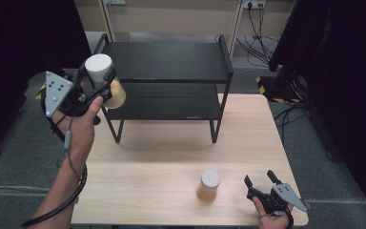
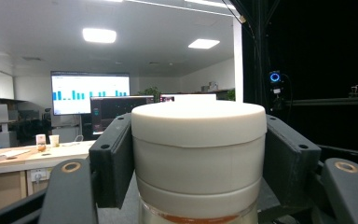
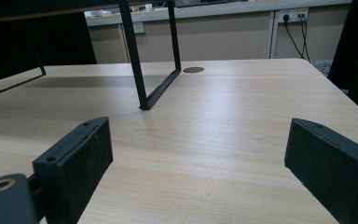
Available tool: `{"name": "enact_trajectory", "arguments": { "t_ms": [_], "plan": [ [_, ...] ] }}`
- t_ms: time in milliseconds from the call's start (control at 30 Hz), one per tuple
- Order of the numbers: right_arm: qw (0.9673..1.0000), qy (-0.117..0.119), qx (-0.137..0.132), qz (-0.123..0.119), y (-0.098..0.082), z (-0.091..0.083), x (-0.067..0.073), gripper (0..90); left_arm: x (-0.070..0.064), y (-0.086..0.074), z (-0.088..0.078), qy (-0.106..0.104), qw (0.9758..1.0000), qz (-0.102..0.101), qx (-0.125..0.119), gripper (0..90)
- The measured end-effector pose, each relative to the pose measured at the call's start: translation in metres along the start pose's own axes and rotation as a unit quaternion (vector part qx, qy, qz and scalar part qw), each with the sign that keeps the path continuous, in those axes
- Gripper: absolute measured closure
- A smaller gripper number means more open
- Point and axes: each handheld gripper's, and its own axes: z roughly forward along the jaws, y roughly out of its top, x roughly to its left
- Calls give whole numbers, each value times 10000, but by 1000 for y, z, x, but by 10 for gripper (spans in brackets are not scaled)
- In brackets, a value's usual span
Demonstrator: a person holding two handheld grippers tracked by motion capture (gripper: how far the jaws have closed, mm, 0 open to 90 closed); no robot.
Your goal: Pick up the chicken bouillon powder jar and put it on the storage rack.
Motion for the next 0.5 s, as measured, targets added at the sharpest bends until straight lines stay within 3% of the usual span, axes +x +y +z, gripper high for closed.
{"name": "enact_trajectory", "arguments": {
  "t_ms": [500],
  "plan": [
    [10000, 3, 0, 3, 0, 0, 0, 78, 1, 21, 15, 14, 10000, 11, 10, 339]
  ]
}}
